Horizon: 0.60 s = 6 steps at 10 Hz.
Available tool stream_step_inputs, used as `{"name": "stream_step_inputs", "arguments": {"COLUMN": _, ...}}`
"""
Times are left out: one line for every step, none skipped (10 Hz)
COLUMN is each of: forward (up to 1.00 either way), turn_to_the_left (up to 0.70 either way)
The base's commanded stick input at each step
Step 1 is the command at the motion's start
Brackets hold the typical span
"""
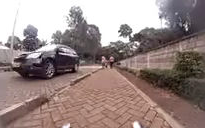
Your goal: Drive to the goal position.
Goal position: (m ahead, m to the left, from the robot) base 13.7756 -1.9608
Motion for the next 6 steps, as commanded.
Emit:
{"name": "stream_step_inputs", "arguments": {"forward": 0.5, "turn_to_the_left": 0.0}}
{"name": "stream_step_inputs", "arguments": {"forward": 0.5, "turn_to_the_left": 0.0}}
{"name": "stream_step_inputs", "arguments": {"forward": 0.5, "turn_to_the_left": 0.0}}
{"name": "stream_step_inputs", "arguments": {"forward": 0.5, "turn_to_the_left": 0.0}}
{"name": "stream_step_inputs", "arguments": {"forward": 0.5, "turn_to_the_left": 0.0}}
{"name": "stream_step_inputs", "arguments": {"forward": 0.5, "turn_to_the_left": 0.0}}
